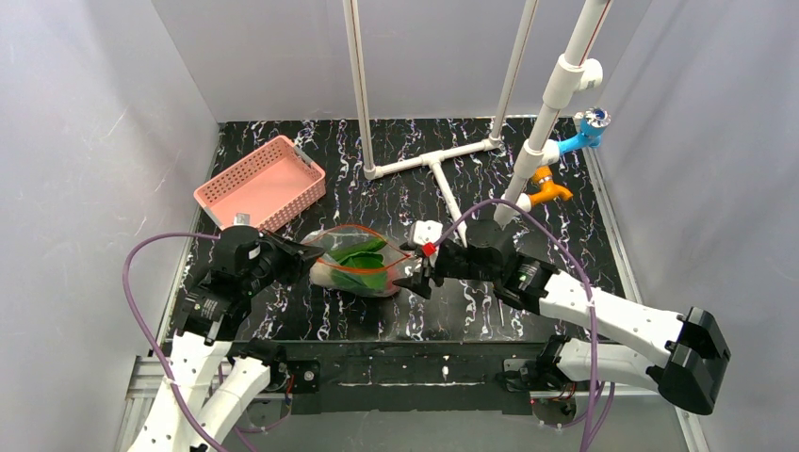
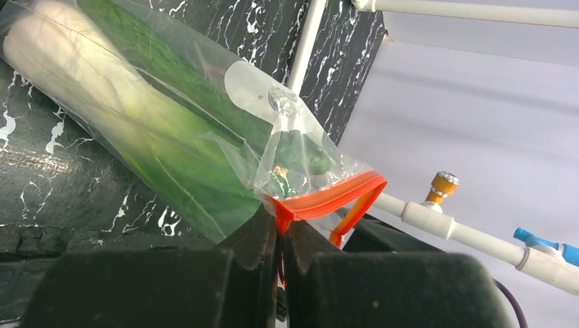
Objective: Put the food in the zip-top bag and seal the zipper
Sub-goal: Zip the zipper food storage bag at the center of the board.
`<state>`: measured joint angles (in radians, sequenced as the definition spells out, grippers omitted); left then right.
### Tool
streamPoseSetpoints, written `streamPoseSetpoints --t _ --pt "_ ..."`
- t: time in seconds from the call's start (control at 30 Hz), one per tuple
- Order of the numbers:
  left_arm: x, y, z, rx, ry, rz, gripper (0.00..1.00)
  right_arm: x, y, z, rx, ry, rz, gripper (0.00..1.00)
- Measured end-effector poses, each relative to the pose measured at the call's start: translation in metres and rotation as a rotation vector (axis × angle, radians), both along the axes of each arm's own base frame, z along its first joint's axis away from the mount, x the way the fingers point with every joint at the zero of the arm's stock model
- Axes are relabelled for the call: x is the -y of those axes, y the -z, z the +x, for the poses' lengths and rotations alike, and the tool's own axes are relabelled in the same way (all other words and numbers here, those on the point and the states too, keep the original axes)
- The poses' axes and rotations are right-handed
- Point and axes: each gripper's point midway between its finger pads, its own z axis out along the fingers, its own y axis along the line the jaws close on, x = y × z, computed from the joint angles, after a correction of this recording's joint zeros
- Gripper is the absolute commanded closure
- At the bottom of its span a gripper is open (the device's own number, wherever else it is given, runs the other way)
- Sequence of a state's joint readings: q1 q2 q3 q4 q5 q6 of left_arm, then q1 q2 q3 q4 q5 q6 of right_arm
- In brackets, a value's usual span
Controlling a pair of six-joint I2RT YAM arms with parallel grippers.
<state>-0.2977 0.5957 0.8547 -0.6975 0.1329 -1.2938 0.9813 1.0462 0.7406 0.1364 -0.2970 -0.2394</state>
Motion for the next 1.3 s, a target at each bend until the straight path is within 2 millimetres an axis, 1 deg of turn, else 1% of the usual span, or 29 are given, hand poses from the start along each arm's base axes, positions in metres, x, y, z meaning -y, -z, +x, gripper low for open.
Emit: streamPoseSetpoints --t 0.1,0.17,0.33,0.47,0.5,0.53,0.57,0.6,0.67,0.73,0.83,0.87,0.93,0.97,1.03,1.07,1.13,1.23,1.3 --pt "-0.001 0.000 0.000 0.001 -0.002 0.001 1.00 -0.007 0.005 -0.006 -0.012 -0.053 -0.006 0.36" --pt "-0.001 0.000 -0.002 -0.001 -0.003 0.002 1.00 -0.011 0.008 -0.007 -0.015 -0.078 -0.014 0.47" --pt "-0.003 -0.001 -0.004 0.005 -0.007 0.003 1.00 -0.016 0.002 -0.003 0.009 -0.081 -0.005 0.72" --pt "-0.006 -0.001 -0.008 0.012 -0.016 0.006 1.00 -0.017 -0.001 0.001 0.031 -0.067 0.002 0.98" --pt "-0.006 -0.002 -0.009 0.016 -0.018 0.006 0.91 -0.016 -0.001 0.002 0.037 -0.062 0.000 0.99" --pt "-0.007 -0.002 -0.010 0.020 -0.018 0.009 0.75 -0.016 -0.001 0.003 0.042 -0.059 -0.003 0.99" --pt "-0.009 -0.002 -0.012 0.026 -0.015 0.021 0.64 -0.016 -0.001 0.004 0.044 -0.057 -0.006 0.99" --pt "-0.011 -0.003 -0.014 0.034 -0.009 0.039 0.60 -0.015 -0.001 0.004 0.046 -0.057 -0.013 0.99" --pt "-0.015 -0.009 -0.018 0.060 0.012 0.086 0.57 -0.014 -0.003 0.003 0.043 -0.062 -0.032 0.99" --pt "-0.019 -0.027 -0.025 0.123 0.052 0.151 0.56 -0.013 -0.009 0.001 0.040 -0.071 -0.043 0.99" --pt "-0.024 -0.068 -0.035 0.284 0.139 0.260 0.44 -0.014 -0.021 -0.002 0.023 -0.093 -0.069 0.99" --pt "-0.024 -0.085 -0.039 0.356 0.180 0.296 0.42 -0.015 -0.024 -0.002 0.016 -0.100 -0.079 0.99" --pt "-0.018 -0.115 -0.048 0.489 0.273 0.347 0.40 -0.018 -0.027 -0.002 0.001 -0.118 -0.098 0.99" --pt "-0.014 -0.124 -0.051 0.538 0.325 0.365 0.38 -0.019 -0.027 -0.002 -0.008 -0.129 -0.107 0.99" --pt "0.004 -0.142 -0.054 0.646 0.479 0.395 0.32 -0.021 -0.025 -0.004 -0.037 -0.155 -0.128 0.99" --pt "0.013 -0.146 -0.052 0.687 0.551 0.405 0.27 -0.022 -0.023 -0.004 -0.054 -0.168 -0.137 0.99" --pt "0.028 -0.142 -0.043 0.755 0.684 0.432 0.23 -0.023 -0.019 -0.003 -0.087 -0.184 -0.156 0.99" --pt "0.047 -0.117 -0.033 0.871 0.877 0.477 0.18 -0.024 -0.015 0.000 -0.126 -0.197 -0.178 0.99" --pt "0.055 -0.102 -0.033 0.943 0.997 0.503 0.06 -0.023 -0.013 0.000 -0.143 -0.201 -0.186 0.99"
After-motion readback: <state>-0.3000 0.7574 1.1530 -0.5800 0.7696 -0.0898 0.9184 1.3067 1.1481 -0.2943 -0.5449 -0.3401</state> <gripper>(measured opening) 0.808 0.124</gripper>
